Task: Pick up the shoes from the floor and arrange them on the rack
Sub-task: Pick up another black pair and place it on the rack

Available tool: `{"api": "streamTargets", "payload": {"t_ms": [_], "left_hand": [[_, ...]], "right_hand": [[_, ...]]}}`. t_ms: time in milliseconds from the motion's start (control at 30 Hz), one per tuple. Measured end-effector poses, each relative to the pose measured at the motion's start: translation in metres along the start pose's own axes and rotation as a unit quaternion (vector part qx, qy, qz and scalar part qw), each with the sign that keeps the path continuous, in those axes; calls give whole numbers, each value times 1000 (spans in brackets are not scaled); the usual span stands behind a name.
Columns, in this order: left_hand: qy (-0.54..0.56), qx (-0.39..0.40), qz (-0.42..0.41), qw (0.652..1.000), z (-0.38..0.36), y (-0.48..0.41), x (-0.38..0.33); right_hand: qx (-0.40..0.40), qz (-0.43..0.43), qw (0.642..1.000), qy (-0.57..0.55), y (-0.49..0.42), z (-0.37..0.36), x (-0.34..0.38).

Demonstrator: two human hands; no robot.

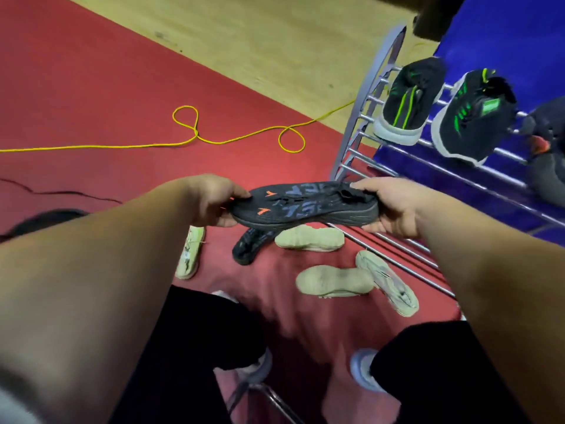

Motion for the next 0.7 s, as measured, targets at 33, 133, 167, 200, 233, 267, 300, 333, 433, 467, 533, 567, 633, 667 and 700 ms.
{"api": "streamTargets", "payload": {"t_ms": [33, 133, 167, 200, 233, 267, 300, 333, 433, 467, 533, 567, 633, 667, 700], "left_hand": [[-3, -3, 13, 1000, 1, -13, 15], [-6, -1, 60, 998, 1, -48, 61], [-6, -3, 75, 997, 1, -59, 76], [-3, -5, 88, 996, 0, -70, 89], [0, -8, 97, 995, -1, -80, 100], [-1, -11, 104, 995, -4, -90, 108], [-6, -16, 107, 994, -7, -101, 115], [-9, -22, 109, 994, -10, -112, 120], [7, -40, 110, 993, -25, -141, 132], [10, -38, 111, 993, -32, -150, 137], [11, -21, 117, 993, -48, -162, 149], [15, -12, 120, 993, -56, -166, 154], [26, 0, 123, 992, -68, -174, 163], [28, 5, 123, 992, -73, -178, 168], [30, 7, 122, 992, -75, -182, 171]], "right_hand": [[-9, -11, 1000, 3, -19, -5, -3], [-27, -51, 998, 17, -74, -21, -23], [-32, -60, 998, 18, -91, -26, -30], [-32, -69, 997, 19, -106, -32, -38], [-30, -79, 996, 19, -121, -38, -47], [-25, -86, 996, 15, -135, -44, -55], [-18, -94, 995, 7, -148, -48, -63], [-12, -103, 995, -5, -159, -51, -71], [-28, -129, 990, -41, -191, -45, -94], [-38, -134, 989, -49, -199, -39, -100], [-51, -150, 986, -53, -214, -31, -113], [-58, -164, 983, -51, -220, -28, -120], [-82, -185, 978, -53, -232, -23, -130], [-92, -184, 977, -61, -238, -21, -131], [-96, -178, 977, -70, -245, -21, -131]]}}
Point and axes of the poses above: each hand's wrist, its own y-axis away from the middle knuckle, its own z-axis out of the back of the hand, x = y × z, the point moved 9 cm from there along -y, towards the middle knuckle, and after that the axes turned 8 degrees about -z, right-handed, at the moved point
